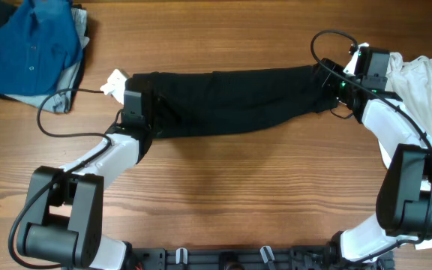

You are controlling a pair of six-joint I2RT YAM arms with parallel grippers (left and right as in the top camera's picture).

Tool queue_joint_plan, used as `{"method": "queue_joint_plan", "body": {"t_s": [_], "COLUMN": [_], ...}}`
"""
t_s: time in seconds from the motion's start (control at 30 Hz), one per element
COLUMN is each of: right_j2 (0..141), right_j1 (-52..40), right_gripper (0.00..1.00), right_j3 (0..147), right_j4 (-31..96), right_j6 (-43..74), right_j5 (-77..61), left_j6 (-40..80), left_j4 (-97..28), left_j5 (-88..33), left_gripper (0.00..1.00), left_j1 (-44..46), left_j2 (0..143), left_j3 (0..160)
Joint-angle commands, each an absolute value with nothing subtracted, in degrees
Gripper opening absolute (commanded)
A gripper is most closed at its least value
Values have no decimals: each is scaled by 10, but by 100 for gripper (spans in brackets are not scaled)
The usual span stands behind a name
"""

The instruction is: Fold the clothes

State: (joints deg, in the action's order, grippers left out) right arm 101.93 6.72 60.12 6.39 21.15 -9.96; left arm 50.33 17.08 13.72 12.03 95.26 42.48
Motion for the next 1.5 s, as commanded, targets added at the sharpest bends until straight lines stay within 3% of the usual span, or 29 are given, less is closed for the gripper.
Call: {"method": "queue_joint_plan", "body": {"t_s": [0.0, 0.1, 0.13, 0.23, 0.3, 0.4, 1.03, 1.2, 1.47], "right_j2": [1029, 1029, 1029, 1029, 1029, 1029, 1029, 1029, 1029], "right_j1": [66, 66, 66, 66, 66, 66, 66, 66, 66], "right_gripper": [100, 100, 99, 100, 100, 99, 100, 100, 100], "right_j3": [613, 613, 613, 613, 613, 613, 613, 613, 613], "right_j4": [70, 77, 79, 85, 91, 99, 116, 116, 133], "right_j6": [207, 205, 203, 195, 195, 195, 180, 180, 181], "right_j5": [-90, -90, -90, -90, -90, -90, -89, -89, -90], "left_j6": [496, 496, 497, 496, 476, 430, 407, 425, 482], "left_j4": [191, 190, 189, 192, 201, 230, 186, 91, -87], "left_j5": [166, 165, 165, 163, 158, 116, 77, 61, -60], "left_gripper": [4, 4, 13, 85, 78, 99, 99, 100, 100], "left_j1": [110, 95, 90, 72, 63, 50, 44, 44, 44], "left_j2": [957, 963, 967, 983, 995, 1028, 1028, 987, 958], "left_j3": [440, 449, 451, 451, 451, 457, 555, 556, 556]}}
